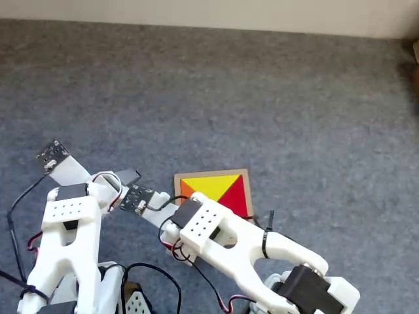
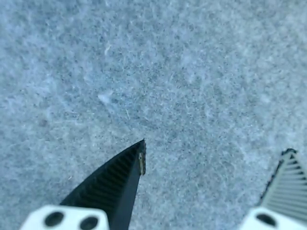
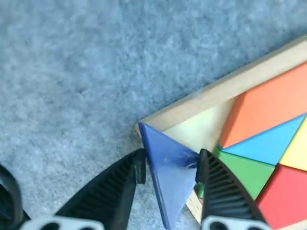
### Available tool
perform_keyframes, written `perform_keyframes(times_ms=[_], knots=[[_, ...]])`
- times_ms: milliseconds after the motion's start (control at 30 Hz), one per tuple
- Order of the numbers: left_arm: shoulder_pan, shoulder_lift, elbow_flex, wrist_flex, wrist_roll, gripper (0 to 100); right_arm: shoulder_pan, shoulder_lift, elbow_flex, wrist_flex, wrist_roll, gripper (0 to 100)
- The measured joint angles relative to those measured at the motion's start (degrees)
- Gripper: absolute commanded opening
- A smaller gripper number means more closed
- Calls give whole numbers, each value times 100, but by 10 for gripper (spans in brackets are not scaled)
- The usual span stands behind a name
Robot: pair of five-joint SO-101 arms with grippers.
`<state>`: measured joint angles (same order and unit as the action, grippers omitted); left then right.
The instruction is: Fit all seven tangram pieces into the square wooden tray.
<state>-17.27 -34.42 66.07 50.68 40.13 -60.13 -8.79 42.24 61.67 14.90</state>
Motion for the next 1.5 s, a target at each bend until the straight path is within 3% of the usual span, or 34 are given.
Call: perform_keyframes(times_ms=[167, 467, 733, 1033, 1233, 1400, 1500], knots=[[0, 0, 0, 0, 0, 396, 141, 26, 0, -9, 0, 72], [0, 0, 0, 0, 0, 396, 352, 123, -237, 255, 0, 67], [0, 0, 0, 0, 0, 396, 1002, 237, -870, 677, 0, 66], [0, 0, 0, 0, 0, 396, 1029, 237, -1002, 563, -563, 69], [0, 0, 0, 0, 0, 396, 1046, 237, -1002, 598, -607, 79], [0, 0, 0, 0, 0, 396, 1037, 237, -1002, 949, -607, 166], [0, 0, 0, 0, 0, 396, 1037, 237, -1002, 1037, -607, 144]])
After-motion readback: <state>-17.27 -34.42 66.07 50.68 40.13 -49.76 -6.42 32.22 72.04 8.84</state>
